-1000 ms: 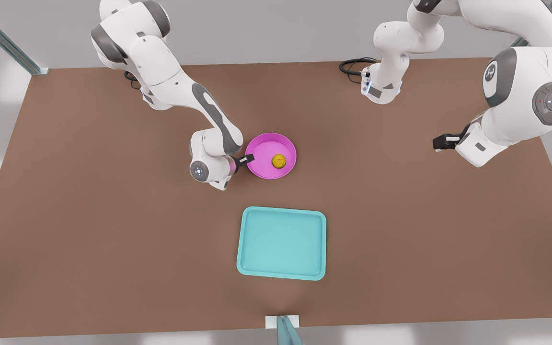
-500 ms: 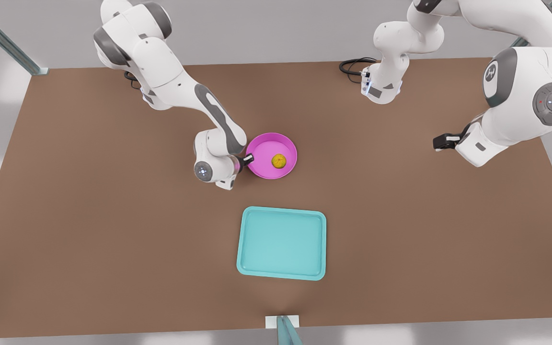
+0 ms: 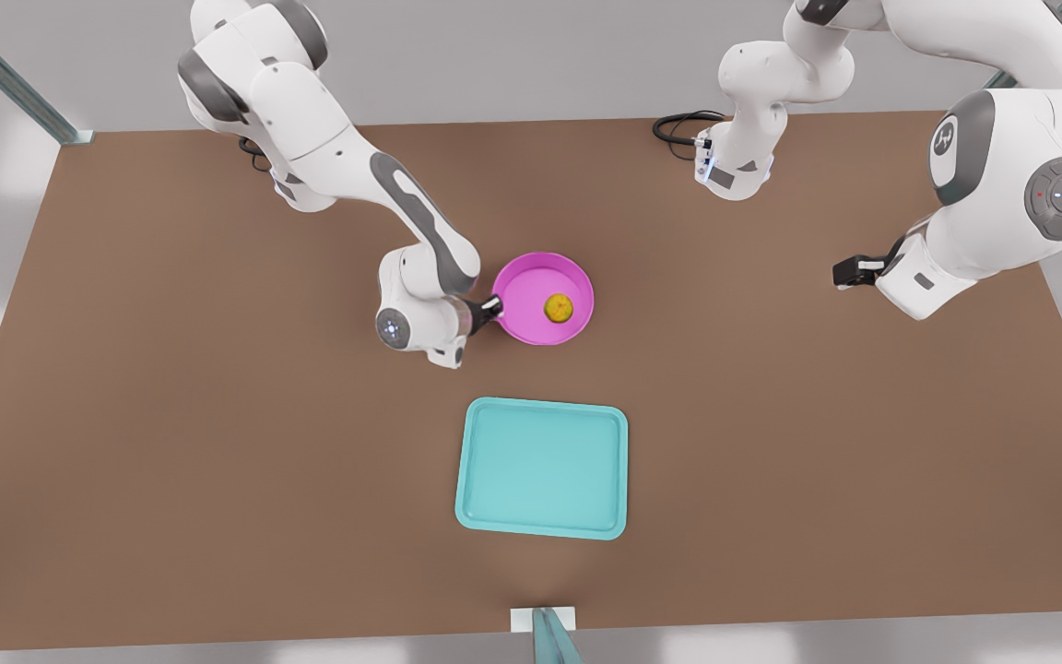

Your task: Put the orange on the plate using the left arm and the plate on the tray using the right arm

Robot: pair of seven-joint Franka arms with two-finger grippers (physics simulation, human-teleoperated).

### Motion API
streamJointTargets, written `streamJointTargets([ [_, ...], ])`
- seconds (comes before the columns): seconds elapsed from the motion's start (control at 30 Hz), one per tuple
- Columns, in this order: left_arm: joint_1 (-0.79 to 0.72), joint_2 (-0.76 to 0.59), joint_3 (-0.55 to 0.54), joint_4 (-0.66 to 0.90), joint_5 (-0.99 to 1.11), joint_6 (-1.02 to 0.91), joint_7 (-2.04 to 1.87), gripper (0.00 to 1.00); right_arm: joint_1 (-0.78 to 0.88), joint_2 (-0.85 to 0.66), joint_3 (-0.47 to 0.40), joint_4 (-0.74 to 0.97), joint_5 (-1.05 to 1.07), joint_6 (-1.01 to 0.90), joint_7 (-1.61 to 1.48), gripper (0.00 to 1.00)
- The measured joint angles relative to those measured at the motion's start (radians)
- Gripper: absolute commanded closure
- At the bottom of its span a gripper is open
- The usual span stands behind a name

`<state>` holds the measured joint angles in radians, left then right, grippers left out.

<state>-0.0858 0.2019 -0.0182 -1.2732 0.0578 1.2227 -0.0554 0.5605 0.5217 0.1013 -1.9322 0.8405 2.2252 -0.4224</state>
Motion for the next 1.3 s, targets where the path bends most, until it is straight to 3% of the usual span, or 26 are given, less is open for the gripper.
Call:
streamJointTargets([
  [0.2, 0.0, -0.001, 0.0, 0.0, -0.001, -0.002, 0.0, 0.0, -0.07, 0.098, -0.005, 0.22, 0.042, -0.021, -0.019, 0.79],
  [0.43, 0.001, 0.027, 0.015, -0.001, -0.053, 0.001, 0.0, 0.0, -0.142, 0.368, -0.017, 0.608, 0.031, -0.046, -0.036, 0.79],
  [0.7, 0.001, 0.041, 0.026, 0.0, -0.067, 0.007, -0.001, 0.0, -0.16, 0.561, -0.145, 0.915, -0.032, -0.073, -0.054, 0.79],
  [0.73, 0.0, 0.041, 0.032, 0.0, -0.068, 0.007, 0.0, 0.0, -0.162, 0.578, -0.147, 0.938, -0.035, -0.075, -0.056, 0.66],
  [0.77, 0.0, 0.042, 0.038, 0.0, -0.068, 0.007, 0.0, 0.0, -0.162, 0.587, -0.148, 0.95, -0.038, -0.077, -0.057, 0.0],
  [1.03, 0.001, 0.042, 0.046, 0.0, -0.069, 0.007, 0.005, 0.0, -0.161, 0.583, -0.155, 0.965, -0.048, -0.101, -0.063, 0.0],
  [1.13, 0.001, 0.041, 0.046, 0.0, -0.069, 0.006, 0.006, 0.0, -0.167, 0.53, -0.33, 1.064, -0.099, -0.192, -0.067, 0.0],
  [1.23, 0.001, 0.041, 0.047, 0.0, -0.069, 0.004, 0.007, 0.0, -0.241, 0.365, -0.513, 1.095, -0.202, -0.388, -0.109, 0.0],
  [1.3, 0.003, 0.049, 0.047, 0.014, -0.07, 0.002, 0.006, 0.0, -0.192, 0.245, -0.597, 1.097, -0.31, -0.558, -0.109, 0.0],
])
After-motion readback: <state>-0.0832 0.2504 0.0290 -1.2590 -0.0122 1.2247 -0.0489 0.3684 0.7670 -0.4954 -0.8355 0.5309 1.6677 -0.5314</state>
